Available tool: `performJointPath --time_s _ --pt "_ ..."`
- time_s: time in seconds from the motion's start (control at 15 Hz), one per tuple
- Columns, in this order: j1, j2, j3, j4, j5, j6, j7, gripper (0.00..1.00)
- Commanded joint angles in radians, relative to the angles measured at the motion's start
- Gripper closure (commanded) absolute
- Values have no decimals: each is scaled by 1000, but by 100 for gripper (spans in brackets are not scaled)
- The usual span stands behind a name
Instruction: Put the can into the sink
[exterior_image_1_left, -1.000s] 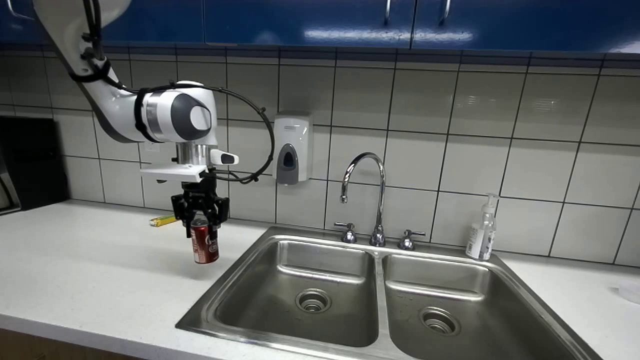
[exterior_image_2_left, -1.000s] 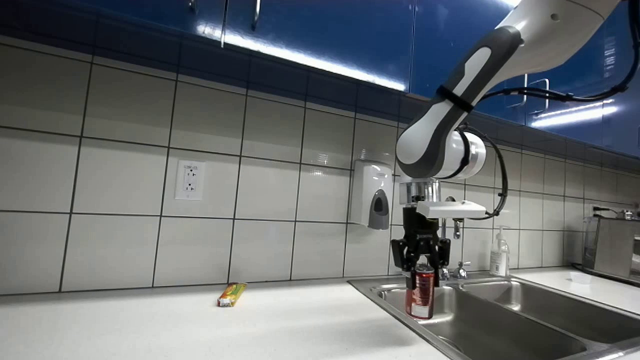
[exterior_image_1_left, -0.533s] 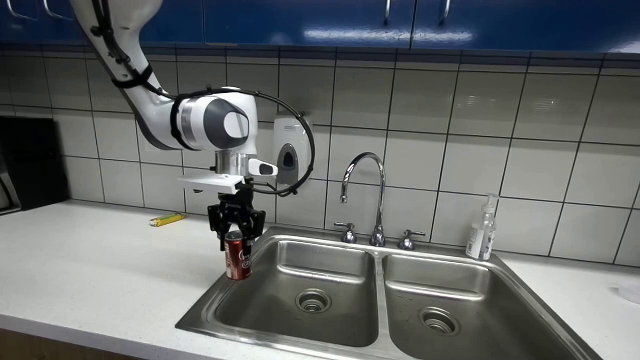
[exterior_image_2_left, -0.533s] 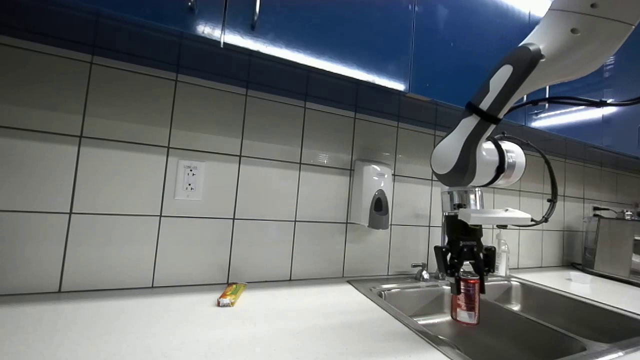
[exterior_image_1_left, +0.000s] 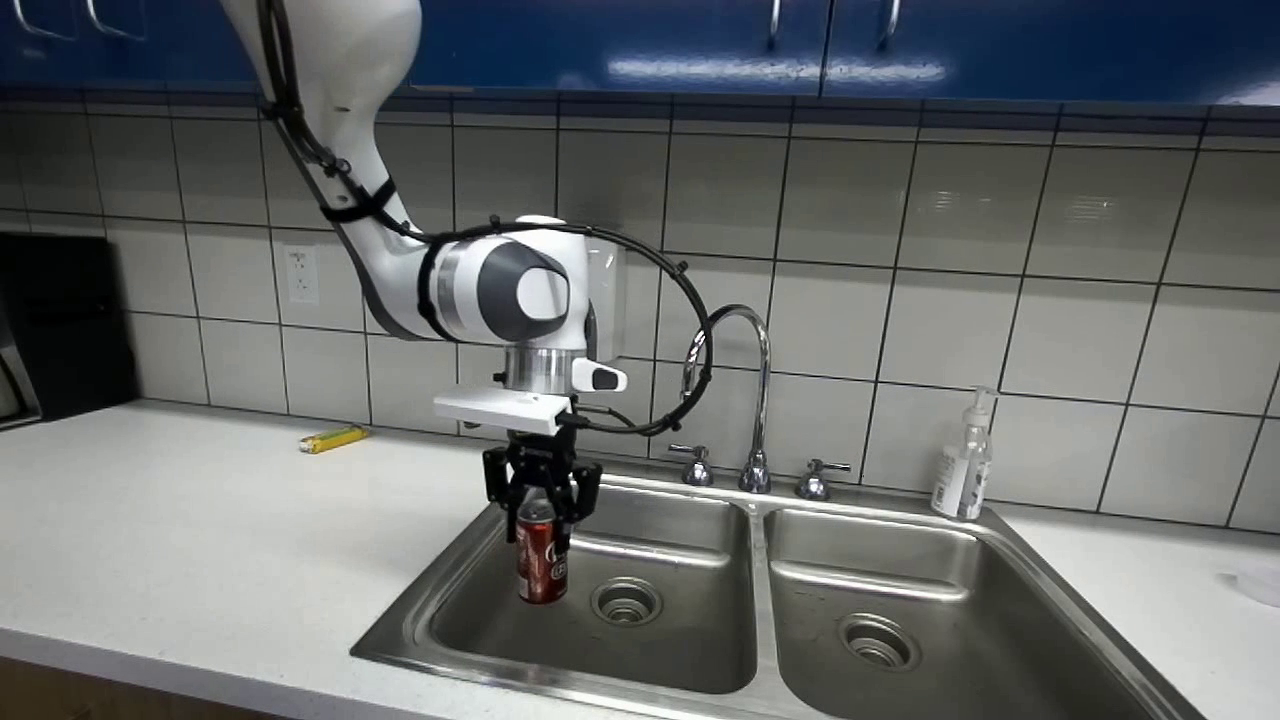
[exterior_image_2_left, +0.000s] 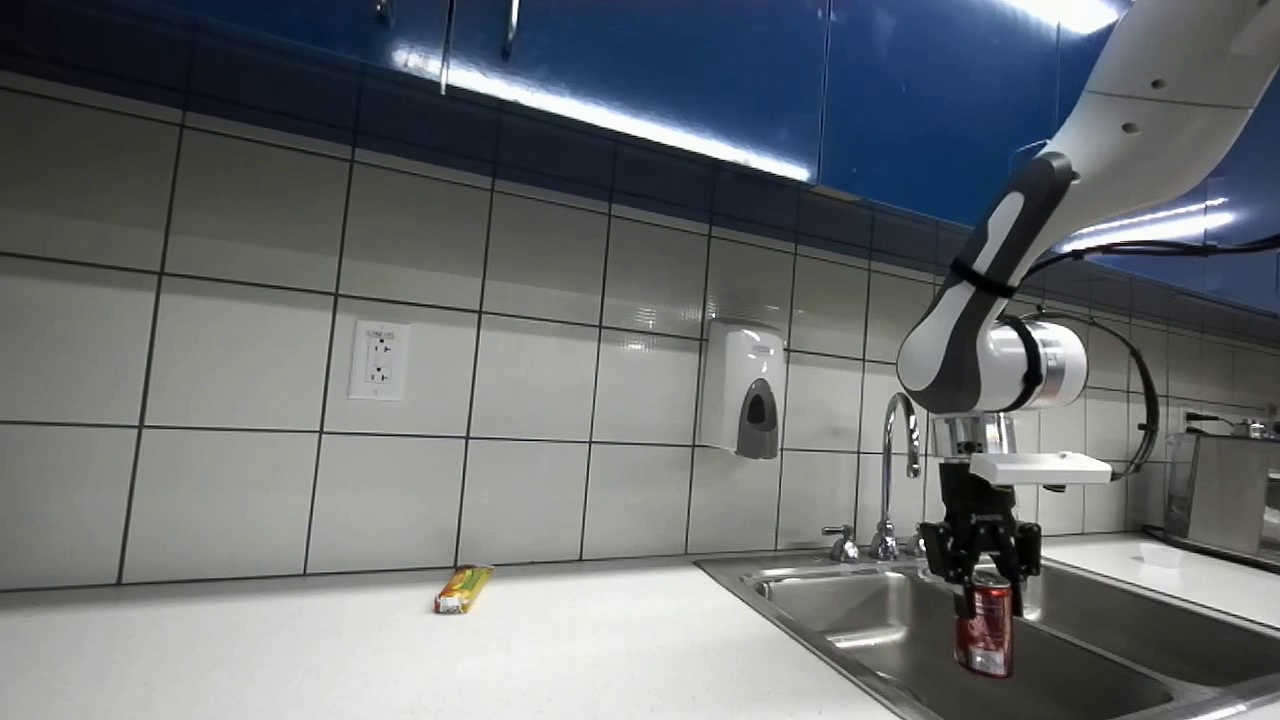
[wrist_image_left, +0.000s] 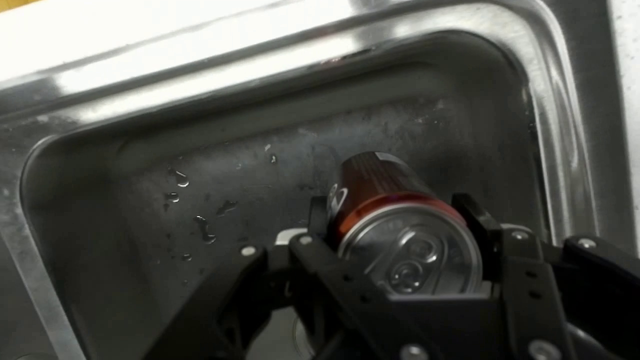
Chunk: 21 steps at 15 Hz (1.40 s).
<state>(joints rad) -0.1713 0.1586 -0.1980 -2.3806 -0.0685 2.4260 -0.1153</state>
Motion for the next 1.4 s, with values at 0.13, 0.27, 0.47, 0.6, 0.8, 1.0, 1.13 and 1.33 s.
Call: performJointPath --time_s 0.13,0.27,0.47,0.6,0.8,1.0,1.13,1.33 --pt "-61 210 24 163 61 28 -123 62" --pt "-78 281 36 214 78 34 -150 62" --pt "-107 384 58 297 99 27 -180 62" --pt "-127 442 72 349 104 20 -195 62" --pt "-147 506 91 408 102 22 -202 62" --pt "-147 519 106 432 97 19 -198 62" --pt "-145 511 115 434 99 21 -199 62" --pt "-143 508 128 436 102 22 -198 62"
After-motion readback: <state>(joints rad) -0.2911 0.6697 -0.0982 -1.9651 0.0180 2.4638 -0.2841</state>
